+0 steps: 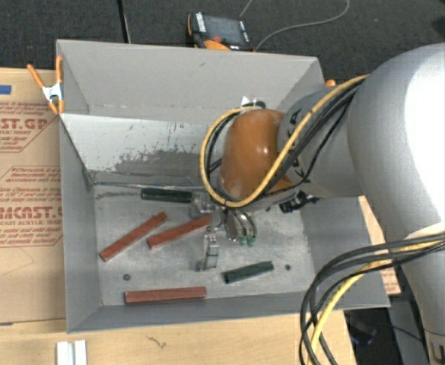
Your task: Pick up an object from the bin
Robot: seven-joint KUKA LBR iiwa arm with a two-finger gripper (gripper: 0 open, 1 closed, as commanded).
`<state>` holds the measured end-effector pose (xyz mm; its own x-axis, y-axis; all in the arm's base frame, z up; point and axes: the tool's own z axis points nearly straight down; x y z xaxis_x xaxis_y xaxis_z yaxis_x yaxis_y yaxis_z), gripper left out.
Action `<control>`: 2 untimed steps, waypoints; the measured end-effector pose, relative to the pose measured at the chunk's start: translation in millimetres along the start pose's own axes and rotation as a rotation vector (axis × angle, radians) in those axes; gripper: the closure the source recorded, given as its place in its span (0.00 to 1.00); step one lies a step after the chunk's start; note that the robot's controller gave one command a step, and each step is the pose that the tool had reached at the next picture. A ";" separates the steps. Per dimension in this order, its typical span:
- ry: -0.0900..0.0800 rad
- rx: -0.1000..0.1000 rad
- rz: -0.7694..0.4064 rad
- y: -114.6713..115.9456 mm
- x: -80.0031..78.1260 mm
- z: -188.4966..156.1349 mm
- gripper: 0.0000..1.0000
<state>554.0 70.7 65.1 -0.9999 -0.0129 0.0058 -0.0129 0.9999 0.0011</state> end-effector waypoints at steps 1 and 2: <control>-0.007 -0.001 0.000 0.0 -2.5 -5.5 1.00; -0.014 -0.001 0.129 -16.4 5.1 -153.0 1.00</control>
Offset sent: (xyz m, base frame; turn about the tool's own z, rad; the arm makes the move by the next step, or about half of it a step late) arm 0.0000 0.0000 0.0000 0.0000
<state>550.0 54.1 218.1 -0.9932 0.1158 -0.0083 0.1158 0.9933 0.0023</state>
